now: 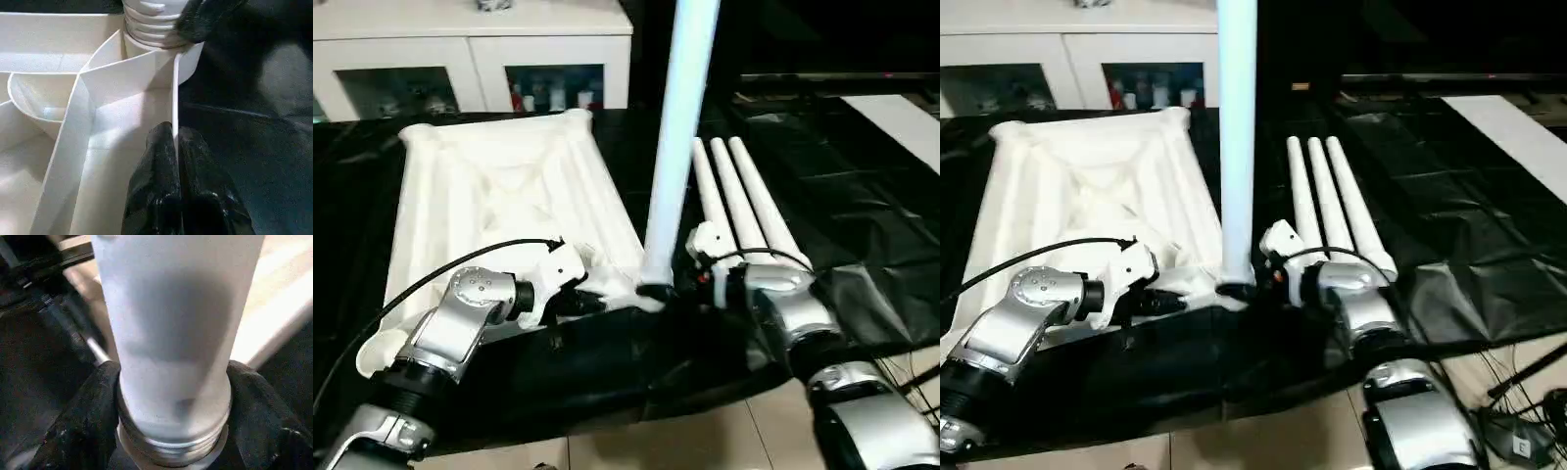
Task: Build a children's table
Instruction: Rotate leg to tighten
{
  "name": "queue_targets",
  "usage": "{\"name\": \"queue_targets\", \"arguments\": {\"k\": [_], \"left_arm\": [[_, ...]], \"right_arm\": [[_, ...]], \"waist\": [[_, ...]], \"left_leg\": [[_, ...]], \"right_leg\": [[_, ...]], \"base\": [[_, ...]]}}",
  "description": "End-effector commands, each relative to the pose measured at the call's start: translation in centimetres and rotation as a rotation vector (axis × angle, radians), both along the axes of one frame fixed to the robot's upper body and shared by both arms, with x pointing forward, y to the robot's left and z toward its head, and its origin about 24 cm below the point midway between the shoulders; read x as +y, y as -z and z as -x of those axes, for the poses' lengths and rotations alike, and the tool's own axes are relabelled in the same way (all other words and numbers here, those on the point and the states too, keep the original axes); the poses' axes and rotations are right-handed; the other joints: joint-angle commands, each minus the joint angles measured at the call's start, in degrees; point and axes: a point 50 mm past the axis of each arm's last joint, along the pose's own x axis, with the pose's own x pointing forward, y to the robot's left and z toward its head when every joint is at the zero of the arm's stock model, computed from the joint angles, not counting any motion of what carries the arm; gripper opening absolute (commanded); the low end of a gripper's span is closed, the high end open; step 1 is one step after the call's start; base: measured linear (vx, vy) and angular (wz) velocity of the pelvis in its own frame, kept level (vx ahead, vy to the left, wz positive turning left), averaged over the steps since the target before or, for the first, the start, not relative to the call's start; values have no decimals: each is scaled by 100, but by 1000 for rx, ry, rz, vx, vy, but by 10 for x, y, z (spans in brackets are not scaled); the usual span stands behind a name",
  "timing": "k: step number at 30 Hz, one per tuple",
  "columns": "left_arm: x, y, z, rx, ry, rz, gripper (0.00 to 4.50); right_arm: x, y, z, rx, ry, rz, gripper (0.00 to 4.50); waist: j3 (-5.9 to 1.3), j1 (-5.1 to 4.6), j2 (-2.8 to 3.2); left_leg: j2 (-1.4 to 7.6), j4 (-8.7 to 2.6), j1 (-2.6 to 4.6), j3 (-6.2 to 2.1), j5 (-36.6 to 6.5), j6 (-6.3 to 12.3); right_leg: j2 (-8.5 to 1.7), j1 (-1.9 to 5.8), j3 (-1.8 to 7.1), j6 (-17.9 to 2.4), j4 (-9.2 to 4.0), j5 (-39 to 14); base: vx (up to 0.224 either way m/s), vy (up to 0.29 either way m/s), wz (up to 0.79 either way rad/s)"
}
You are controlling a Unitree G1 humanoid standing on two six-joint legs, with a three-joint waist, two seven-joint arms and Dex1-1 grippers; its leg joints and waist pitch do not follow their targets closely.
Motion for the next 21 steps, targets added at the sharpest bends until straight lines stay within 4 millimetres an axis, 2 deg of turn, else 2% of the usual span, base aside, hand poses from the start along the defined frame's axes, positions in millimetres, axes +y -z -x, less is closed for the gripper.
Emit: {"name": "queue_targets", "arguments": {"k": [1, 2, 4, 7, 8, 9, 11, 13, 16, 18, 19, 21], "left_arm": [[-9, 10, -1, 23, -39, -6, 0], [-13, 12, -6, 14, -83, -15, 0], [-25, 15, -13, 3, -156, -24, 0], [-41, 19, -23, -4, -268, -36, 0], [-50, 21, -26, -5, -315, -43, 0], [-51, 21, -27, -4, -319, -43, 0], [-68, 24, -30, -6, -349, -54, 0], [-79, 26, -31, -21, -342, -82, 0], [-84, 25, -32, -44, -321, -85, 0], [-84, 24, -33, -50, -319, -86, 0], [-83, 24, -33, -53, -313, -90, 0], [-81, 24, -33, -60, -300, -93, 0]], "right_arm": [[2, 8, -2, 37, 135, -19, 272], [7, 12, -4, 47, 209, -22, 272], [16, 19, -8, 85, 359, -34, 272], [28, 24, -11, 125, 507, -32, 272], [34, 25, -12, 137, 564, -23, 272], [35, 25, -12, 139, 573, -22, 272], [47, 27, -13, 170, 648, -20, 272], [56, 26, -13, 194, 684, -26, 272], [65, 22, -13, 173, 645, -37, 272], [67, 21, -13, 167, 634, -41, 272], [68, 20, -13, 165, 616, -53, 328], [68, 19, -13, 157, 603, -62, 342]], "waist": [[-297, 3, -13], [-290, -4, -10], [-268, -28, -15], [-258, -47, -17], [-257, -38, -17], [-264, -33, -20], [-269, -21, -36], [-257, 0, -35], [-264, 13, -5], [-264, 3, -14], [-267, 8, 14], [-264, -1, -3]], "left_leg": [[204, -399, 109, -89, -1146, 281], [203, -410, 113, -93, -1251, 228], [201, -446, 148, -110, -1565, 24], [191, -465, 156, -124, -1765, -84], [187, -466, 186, -126, -1835, -121], [182, -463, 193, -127, -1842, -132], [172, -457, 180, -123, -1829, -103], [164, -464, 199, -121, -1921, -57], [177, -489, 195, -136, -2008, -53], [179, -509, 187, -150, -2075, -48], [185, -521, 188, -154, -2052, -49], [181, -527, 173, -155, -2082, -41]], "right_leg": [[-347, 246, 213, -1494, -418, -681], [-354, 248, 216, -1457, -436, -851], [-364, 227, 231, -1259, -496, -1451], [-361, 212, 231, -1130, -529, -1797], [-361, 185, 234, -1074, -560, -1918], [-365, 181, 239, -1045, -568, -1942], [-356, 175, 237, -1004, -571, -1879], [-348, 146, 238, -932, -599, -1930], [-352, 155, 229, -915, -604, -1798], [-361, 181, 217, -925, -604, -1807], [-365, 186, 217, -936, -608, -1743], [-365, 195, 216, -946, -610, -1733]], "base": [[0, 0, 0], [0, 0, 0], [0, 0, 0], [0, 0, 0], [0, 0, 0], [0, 0, 0], [0, 0, 0], [0, 0, 0], [0, 0, 0], [0, 0, 0], [0, 0, 0], [0, 0, 0]]}}
